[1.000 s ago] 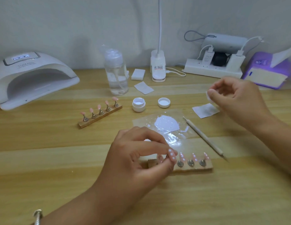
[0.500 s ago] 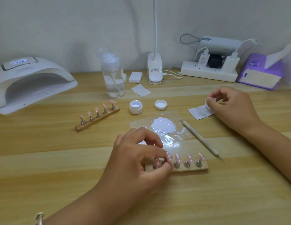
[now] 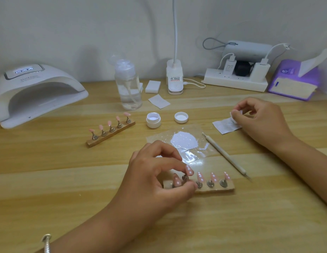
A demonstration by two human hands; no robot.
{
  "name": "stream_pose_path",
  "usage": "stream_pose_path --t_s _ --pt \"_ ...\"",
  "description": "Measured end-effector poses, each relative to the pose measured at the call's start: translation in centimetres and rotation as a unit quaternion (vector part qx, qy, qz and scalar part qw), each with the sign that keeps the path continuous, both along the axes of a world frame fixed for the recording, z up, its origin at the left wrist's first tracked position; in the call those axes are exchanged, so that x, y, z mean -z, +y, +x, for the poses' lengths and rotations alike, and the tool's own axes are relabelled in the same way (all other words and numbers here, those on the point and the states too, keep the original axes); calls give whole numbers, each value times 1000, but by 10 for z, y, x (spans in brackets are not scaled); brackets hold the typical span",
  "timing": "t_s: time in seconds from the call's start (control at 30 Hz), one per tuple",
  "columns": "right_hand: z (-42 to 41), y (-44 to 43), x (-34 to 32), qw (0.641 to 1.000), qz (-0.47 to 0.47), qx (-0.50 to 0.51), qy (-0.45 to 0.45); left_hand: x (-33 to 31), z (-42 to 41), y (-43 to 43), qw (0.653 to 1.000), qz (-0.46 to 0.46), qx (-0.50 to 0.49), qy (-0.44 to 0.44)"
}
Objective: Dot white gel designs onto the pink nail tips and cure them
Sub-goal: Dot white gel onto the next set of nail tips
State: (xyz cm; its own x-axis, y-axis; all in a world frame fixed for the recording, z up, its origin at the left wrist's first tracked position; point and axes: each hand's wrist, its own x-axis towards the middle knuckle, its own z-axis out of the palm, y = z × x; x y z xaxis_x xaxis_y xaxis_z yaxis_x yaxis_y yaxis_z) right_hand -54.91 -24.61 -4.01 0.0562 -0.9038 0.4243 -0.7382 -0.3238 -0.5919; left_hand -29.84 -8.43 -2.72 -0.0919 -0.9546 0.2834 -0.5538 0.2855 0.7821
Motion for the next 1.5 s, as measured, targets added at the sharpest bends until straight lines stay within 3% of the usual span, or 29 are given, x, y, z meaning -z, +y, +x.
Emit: stream_pose_path --t_s 0.73,0.93,1.17,1.23,1.33,1.5 --pt "2 4 -3 1000 7 -21 1 0 1 -1 1000 25 0 -5" --pt "2 3 -4 999 -15 -1 35 0 3 0 997 -10 -18 -69" --pt "3 9 -9 998 -51 32 -19 0 7 4 979 -86 -28 -184" --pt "2 13 -24 999 -28 8 -34 0 9 3 975 -96 -15 -199" --pt "1 29 -60 990 93 -100 -44 -2 11 -1 970 -111 17 -217" --pt "-13 80 -75 921 217 -278 165 -14 9 -7 981 -89 21 -174"
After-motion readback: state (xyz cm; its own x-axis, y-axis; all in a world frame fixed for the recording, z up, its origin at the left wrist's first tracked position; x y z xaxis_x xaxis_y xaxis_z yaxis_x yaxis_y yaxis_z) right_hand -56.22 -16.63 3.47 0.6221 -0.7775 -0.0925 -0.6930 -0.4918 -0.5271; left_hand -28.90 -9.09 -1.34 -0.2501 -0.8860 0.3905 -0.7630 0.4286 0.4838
